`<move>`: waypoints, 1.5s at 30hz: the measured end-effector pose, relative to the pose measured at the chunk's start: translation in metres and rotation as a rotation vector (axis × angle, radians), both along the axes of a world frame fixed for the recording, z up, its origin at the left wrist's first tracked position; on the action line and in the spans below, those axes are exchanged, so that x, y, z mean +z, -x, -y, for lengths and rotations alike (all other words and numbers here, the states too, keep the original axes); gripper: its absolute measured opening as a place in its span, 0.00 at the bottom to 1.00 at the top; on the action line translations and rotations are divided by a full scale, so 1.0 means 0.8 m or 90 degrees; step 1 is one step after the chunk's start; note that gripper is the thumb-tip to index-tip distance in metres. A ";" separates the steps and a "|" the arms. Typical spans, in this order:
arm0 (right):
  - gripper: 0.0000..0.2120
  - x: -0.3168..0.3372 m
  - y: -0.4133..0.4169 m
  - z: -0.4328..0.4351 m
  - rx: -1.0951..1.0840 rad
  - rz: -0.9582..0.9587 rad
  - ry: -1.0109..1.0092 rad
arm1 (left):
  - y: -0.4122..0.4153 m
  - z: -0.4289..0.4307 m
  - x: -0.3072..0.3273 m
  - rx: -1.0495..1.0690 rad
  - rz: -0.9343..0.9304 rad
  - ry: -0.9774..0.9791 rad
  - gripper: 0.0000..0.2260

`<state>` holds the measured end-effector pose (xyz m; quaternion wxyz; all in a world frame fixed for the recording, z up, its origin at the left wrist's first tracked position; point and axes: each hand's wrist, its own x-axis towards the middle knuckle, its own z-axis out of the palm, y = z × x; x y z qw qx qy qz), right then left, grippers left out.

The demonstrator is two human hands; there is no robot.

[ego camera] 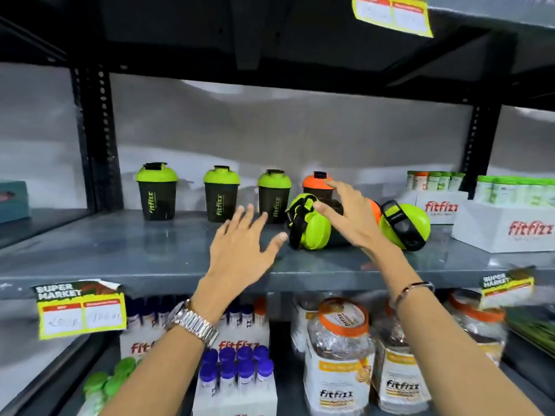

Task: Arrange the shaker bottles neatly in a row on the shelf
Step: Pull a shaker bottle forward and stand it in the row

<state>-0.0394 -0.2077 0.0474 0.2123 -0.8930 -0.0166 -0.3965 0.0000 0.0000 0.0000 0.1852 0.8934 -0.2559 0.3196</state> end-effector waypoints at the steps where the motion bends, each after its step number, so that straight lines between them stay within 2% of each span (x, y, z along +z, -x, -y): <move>1: 0.27 0.000 0.000 0.008 0.024 -0.052 0.003 | 0.003 0.000 -0.006 -0.013 -0.019 -0.031 0.30; 5: 0.36 0.006 0.004 0.032 0.100 -0.241 0.004 | 0.008 -0.011 -0.022 -0.049 -0.071 -0.127 0.39; 9: 0.40 0.013 -0.006 0.044 0.077 -0.280 0.074 | 0.011 -0.011 -0.023 -0.040 -0.035 -0.150 0.36; 12: 0.43 0.017 -0.006 0.045 0.028 -0.273 0.176 | 0.016 -0.008 -0.025 -0.025 -0.006 -0.147 0.34; 16: 0.46 0.020 -0.003 0.039 -0.018 -0.253 0.257 | 0.020 -0.009 -0.023 -0.019 0.007 -0.145 0.36; 25: 0.45 0.011 0.003 -0.002 -0.085 -0.130 0.263 | 0.019 -0.018 -0.024 -0.047 0.044 -0.135 0.33; 30: 0.47 0.021 -0.012 -0.060 -0.019 -0.044 0.109 | 0.009 -0.081 -0.018 -0.019 0.055 -0.069 0.29; 33: 0.48 0.023 -0.037 -0.118 0.029 0.003 -0.032 | 0.002 -0.137 -0.016 0.007 0.057 -0.034 0.26; 37: 0.44 0.021 -0.082 -0.209 0.139 -0.034 -0.261 | -0.007 -0.219 -0.024 0.040 0.056 0.013 0.24; 40: 0.42 0.014 -0.112 -0.265 0.198 -0.075 -0.415 | -0.011 -0.263 -0.029 0.076 0.059 0.036 0.27; 45: 0.35 0.005 -0.142 -0.329 0.254 -0.102 -0.546 | -0.017 -0.301 -0.037 0.099 0.058 0.026 0.31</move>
